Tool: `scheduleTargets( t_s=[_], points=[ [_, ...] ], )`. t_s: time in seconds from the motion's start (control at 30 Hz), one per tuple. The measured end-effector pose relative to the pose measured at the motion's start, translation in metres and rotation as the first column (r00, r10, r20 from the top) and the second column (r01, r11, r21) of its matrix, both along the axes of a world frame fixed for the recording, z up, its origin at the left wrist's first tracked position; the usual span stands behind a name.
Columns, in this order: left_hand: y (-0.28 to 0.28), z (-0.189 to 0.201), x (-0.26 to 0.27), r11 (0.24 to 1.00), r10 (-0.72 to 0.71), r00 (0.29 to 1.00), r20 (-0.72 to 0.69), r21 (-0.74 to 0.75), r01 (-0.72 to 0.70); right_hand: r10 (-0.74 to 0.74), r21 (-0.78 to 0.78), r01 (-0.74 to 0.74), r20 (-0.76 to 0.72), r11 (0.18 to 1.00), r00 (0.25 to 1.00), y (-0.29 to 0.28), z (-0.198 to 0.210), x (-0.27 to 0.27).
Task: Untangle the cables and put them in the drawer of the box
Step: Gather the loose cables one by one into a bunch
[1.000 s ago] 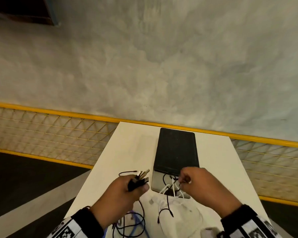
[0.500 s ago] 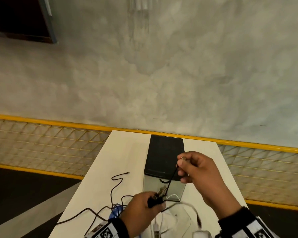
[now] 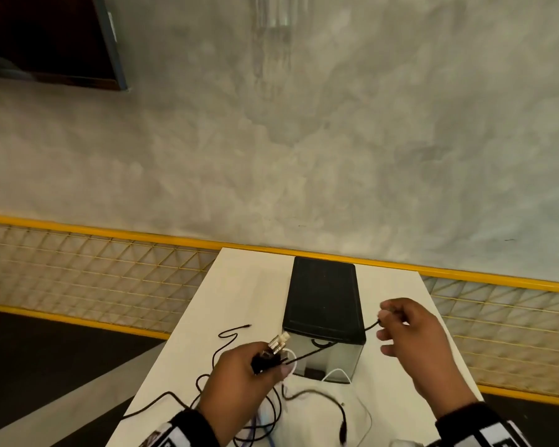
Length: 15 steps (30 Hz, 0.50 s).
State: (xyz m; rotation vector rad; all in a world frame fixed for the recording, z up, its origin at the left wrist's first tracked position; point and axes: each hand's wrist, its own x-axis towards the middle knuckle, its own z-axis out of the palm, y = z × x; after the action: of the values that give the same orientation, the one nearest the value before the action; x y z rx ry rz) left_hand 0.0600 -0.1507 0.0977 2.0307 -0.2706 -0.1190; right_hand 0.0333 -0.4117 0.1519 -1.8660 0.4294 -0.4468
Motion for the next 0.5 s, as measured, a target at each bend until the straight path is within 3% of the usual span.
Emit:
scheduleTargets(
  t_s=[0.13, 0.27, 0.37, 0.5],
  points=[
    [0.004, -0.017, 0.001, 0.989, 0.004, 0.997, -0.073, 0.148, 0.007, -0.097, 0.149, 0.091, 0.033, 0.985, 0.995, -0.006, -0.011, 0.001],
    [0.019, -0.043, -0.003, 0.969, 0.04, 0.99, -0.134, 0.246, -0.006, -0.237, 0.309, 0.176, 0.174, 0.934, 0.956, -0.021, 0.007, 0.005],
    [0.026, -0.051, -0.008, 0.971, 0.016, 0.983, -0.182, 0.239, 0.028, -0.074, 0.282, 0.037, 0.121, 0.959, 0.99, -0.024, 0.021, 0.007],
    [0.002, -0.025, -0.012, 1.0, -0.013, 0.997, -0.07, -0.028, 0.011, 0.156, 0.2, -0.155, 0.014, 0.967, 0.988, 0.011, 0.012, 0.001]
  ],
)
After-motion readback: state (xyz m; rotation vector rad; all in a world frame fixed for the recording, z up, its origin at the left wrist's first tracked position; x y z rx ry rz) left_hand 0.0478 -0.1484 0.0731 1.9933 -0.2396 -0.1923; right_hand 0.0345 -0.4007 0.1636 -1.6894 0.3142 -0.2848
